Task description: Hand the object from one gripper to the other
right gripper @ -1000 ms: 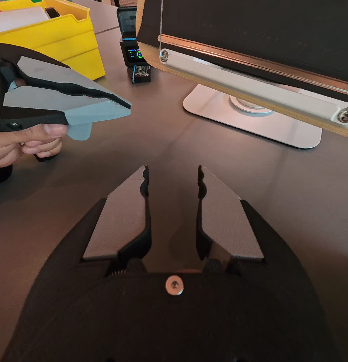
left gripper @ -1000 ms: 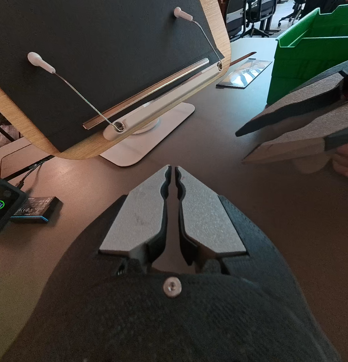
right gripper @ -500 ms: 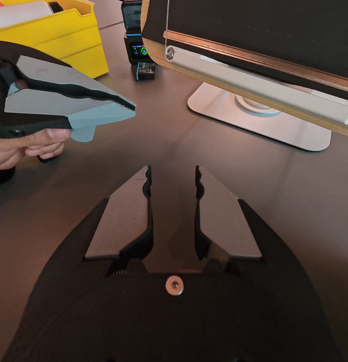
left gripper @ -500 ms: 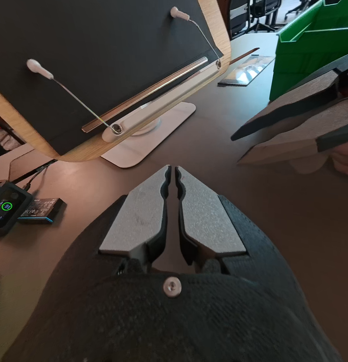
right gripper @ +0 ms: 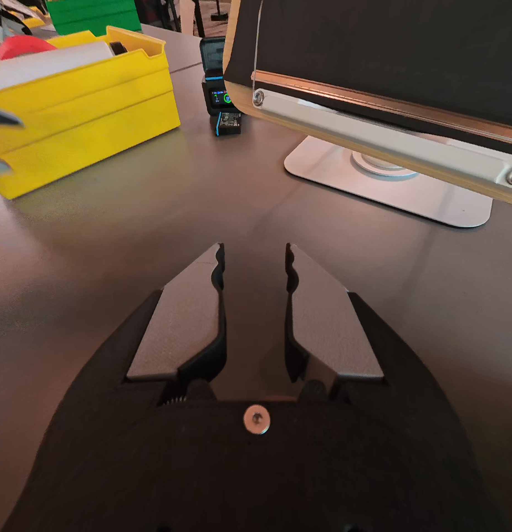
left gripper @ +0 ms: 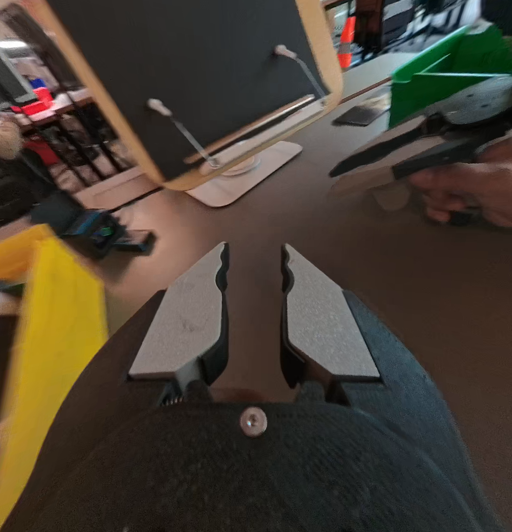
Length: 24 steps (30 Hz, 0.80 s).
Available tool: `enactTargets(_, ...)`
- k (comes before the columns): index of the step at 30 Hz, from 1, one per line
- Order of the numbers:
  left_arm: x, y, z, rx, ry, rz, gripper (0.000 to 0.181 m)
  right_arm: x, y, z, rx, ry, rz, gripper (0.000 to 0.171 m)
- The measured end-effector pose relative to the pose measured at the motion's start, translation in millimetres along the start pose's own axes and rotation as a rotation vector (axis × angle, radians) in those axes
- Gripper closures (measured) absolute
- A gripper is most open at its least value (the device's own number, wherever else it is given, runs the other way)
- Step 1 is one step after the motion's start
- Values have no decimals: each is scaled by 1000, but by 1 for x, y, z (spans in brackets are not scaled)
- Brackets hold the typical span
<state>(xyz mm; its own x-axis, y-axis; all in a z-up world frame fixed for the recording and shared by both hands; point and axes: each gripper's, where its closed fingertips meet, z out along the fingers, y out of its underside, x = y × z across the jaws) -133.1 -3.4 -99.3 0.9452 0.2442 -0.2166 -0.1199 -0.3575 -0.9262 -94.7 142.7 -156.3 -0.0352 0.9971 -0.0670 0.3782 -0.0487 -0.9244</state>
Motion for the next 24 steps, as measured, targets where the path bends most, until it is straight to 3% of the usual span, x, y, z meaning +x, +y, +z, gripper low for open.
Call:
enactTargets(5, -105, 13, -78, -254, -99, -36, 147, -2, 2, 2, -21, 2, -24, 135)
enactTargets(8, -172, 66, -113, -509, -228, -70, 148, -4, 4, 3, -31, 5, -42, 136)
enactTargets(10, -193, 104, -128, -628, -252, -116, 148, -4, 4, 4, -34, 7, -50, 137)
enactTargets(15, -205, 144, -134, -678, -228, -231, 156, -5, 3, 2, -22, 8, -50, 137)
enactTargets(20, -188, 145, -123, -621, -90, -329, 174, -5, 3, 0, -21, 3, -44, 138)
enactTargets(22, -180, 148, -122, -633, -57, -326, 171, -5, 4, 1, -26, 0, -45, 138)
enactTargets(24, -169, 155, -118, -676, -8, -332, 155, -6, 5, 2, -35, -5, -50, 139)
